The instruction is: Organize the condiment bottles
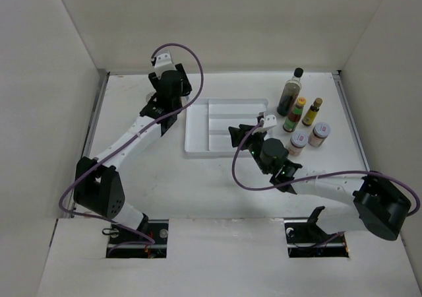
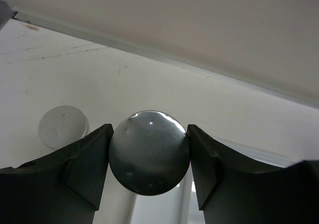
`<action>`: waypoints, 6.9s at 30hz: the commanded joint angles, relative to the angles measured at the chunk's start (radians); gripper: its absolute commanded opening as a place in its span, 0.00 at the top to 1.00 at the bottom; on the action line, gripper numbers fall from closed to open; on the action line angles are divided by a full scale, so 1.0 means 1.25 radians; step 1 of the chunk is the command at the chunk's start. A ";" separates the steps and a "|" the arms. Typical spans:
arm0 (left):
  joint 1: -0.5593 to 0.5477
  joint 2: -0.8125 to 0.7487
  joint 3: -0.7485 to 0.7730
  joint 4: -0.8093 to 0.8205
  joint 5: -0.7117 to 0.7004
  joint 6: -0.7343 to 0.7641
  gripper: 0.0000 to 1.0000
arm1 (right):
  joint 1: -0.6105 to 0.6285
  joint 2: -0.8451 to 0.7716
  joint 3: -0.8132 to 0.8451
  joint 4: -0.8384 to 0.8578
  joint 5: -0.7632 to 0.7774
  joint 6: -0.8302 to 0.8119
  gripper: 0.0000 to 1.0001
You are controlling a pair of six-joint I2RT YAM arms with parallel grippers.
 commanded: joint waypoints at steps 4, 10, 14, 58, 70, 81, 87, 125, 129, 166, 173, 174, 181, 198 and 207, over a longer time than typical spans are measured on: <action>-0.052 0.040 0.068 0.077 0.005 0.004 0.65 | -0.010 -0.055 -0.021 0.046 0.006 0.012 0.73; -0.062 0.129 0.106 0.091 0.005 0.002 0.65 | -0.016 -0.144 -0.064 0.069 0.040 0.015 0.78; -0.063 0.174 0.112 0.115 0.007 0.006 0.65 | -0.023 -0.166 -0.074 0.073 0.044 0.017 0.74; 0.176 0.131 -0.021 -0.023 -0.024 -0.044 0.10 | -0.009 -0.030 -0.001 0.036 -0.034 -0.010 0.04; 0.182 0.167 -0.002 -0.012 0.004 -0.050 0.47 | -0.001 -0.030 0.001 0.032 -0.034 -0.015 0.05; -0.027 -0.157 -0.207 0.009 -0.128 -0.042 0.59 | -0.003 -0.050 -0.012 0.043 -0.025 -0.001 0.06; -0.136 -0.247 -0.307 0.013 -0.110 -0.051 0.59 | -0.028 -0.082 -0.033 0.046 -0.023 0.026 0.06; -0.340 -0.634 -0.688 0.146 -0.274 -0.091 0.00 | -0.090 -0.203 0.027 -0.141 0.009 0.044 0.70; -0.327 -0.711 -0.773 0.157 -0.319 -0.123 0.00 | -0.172 -0.190 0.165 -0.307 0.011 0.044 0.58; -0.025 -0.354 -0.820 0.609 -0.099 -0.249 0.00 | -0.605 0.348 0.744 -0.618 -0.115 -0.070 0.32; -0.043 -0.336 -0.806 0.614 -0.057 -0.253 0.00 | -0.600 0.329 0.734 -0.576 -0.069 -0.119 0.71; -0.046 -0.336 -0.807 0.615 -0.057 -0.253 0.00 | -0.597 0.323 0.735 -0.560 -0.065 -0.127 0.73; -0.053 -0.327 -0.805 0.621 -0.052 -0.254 0.00 | -0.566 0.299 0.861 -0.521 -0.054 -0.151 0.77; -0.051 -0.336 -0.811 0.614 -0.052 -0.259 0.00 | -0.279 0.397 0.976 -0.473 -0.096 -0.158 0.76; -0.050 -0.325 -0.805 0.612 -0.039 -0.259 0.00 | -0.221 0.506 1.063 -0.469 -0.110 -0.162 0.75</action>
